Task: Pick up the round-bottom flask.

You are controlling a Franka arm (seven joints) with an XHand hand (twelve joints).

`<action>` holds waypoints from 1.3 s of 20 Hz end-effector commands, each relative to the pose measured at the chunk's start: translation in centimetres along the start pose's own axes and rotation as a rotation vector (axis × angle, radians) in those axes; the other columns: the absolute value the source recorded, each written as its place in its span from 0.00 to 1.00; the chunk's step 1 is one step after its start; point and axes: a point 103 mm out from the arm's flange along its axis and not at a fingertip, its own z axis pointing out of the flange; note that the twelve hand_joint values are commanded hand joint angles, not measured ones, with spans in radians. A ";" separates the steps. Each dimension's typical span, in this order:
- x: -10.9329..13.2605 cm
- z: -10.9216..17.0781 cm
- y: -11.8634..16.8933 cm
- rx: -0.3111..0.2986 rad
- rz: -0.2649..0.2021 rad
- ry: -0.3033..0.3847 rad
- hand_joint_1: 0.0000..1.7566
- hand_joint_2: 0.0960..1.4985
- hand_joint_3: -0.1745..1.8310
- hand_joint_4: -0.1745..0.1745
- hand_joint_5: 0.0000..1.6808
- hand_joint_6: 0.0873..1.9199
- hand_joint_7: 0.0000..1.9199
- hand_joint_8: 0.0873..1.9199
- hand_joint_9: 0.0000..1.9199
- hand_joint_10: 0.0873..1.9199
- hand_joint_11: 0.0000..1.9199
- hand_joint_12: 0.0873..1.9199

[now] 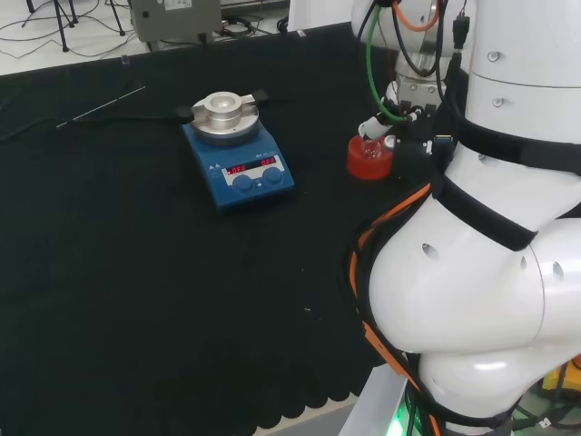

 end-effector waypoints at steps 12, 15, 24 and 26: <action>1.1 1.5 0.4 -0.026 -0.011 -0.030 0.48 0.41 0.40 0.38 0.30 0.00 0.08 0.27 0.15 0.31 0.00 0.62; 0.9 1.6 0.6 -0.021 -0.008 -0.031 0.48 0.41 0.40 0.38 0.30 0.00 0.08 0.27 0.15 0.31 0.00 0.63; 0.4 2.1 0.8 -0.011 0.002 -0.037 0.48 0.40 0.41 0.39 0.31 0.00 0.08 0.27 0.15 0.31 0.00 0.63; 0.2 2.2 0.9 -0.009 0.006 -0.035 0.48 0.40 0.41 0.39 0.31 0.00 0.08 0.27 0.15 0.31 0.00 0.63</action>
